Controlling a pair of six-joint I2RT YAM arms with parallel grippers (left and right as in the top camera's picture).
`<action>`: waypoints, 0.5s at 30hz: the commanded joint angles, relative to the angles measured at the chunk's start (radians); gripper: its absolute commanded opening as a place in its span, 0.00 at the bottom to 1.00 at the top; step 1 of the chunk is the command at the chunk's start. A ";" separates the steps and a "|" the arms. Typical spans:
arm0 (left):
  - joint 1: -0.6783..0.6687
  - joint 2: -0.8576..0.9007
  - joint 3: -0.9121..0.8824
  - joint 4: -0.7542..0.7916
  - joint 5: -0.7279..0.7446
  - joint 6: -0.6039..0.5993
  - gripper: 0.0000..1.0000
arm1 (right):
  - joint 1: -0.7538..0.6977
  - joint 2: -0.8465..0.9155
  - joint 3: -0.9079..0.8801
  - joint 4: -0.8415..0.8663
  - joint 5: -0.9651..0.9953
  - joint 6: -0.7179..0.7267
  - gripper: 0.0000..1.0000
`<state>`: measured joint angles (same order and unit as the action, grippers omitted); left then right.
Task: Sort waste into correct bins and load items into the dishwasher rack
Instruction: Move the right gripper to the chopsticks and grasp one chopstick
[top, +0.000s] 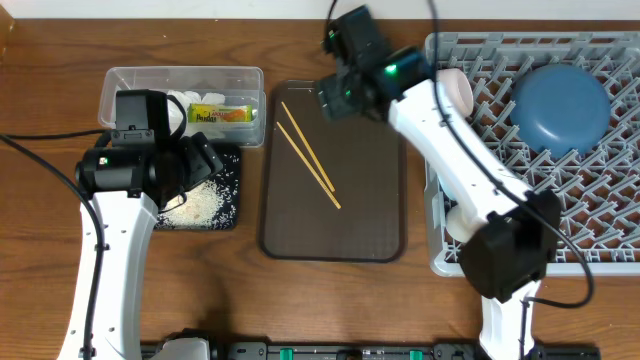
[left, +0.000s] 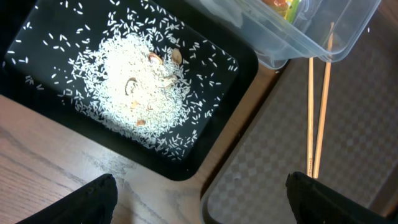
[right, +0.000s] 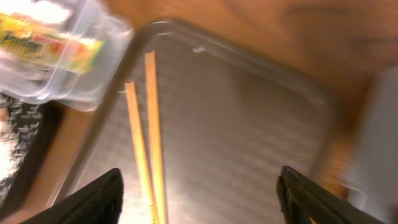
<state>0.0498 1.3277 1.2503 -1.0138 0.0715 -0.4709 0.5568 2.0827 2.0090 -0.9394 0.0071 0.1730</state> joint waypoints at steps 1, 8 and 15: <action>0.003 0.008 0.006 -0.003 -0.012 0.003 0.89 | 0.043 0.086 -0.047 0.030 -0.084 -0.007 0.71; 0.003 0.008 0.006 -0.003 -0.012 0.003 0.89 | 0.100 0.224 -0.048 0.041 0.022 -0.040 0.57; 0.003 0.008 0.006 -0.003 -0.012 0.003 0.89 | 0.106 0.289 -0.048 0.039 0.026 -0.040 0.44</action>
<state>0.0498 1.3277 1.2503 -1.0142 0.0715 -0.4709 0.6575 2.3627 1.9549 -0.9012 0.0109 0.1394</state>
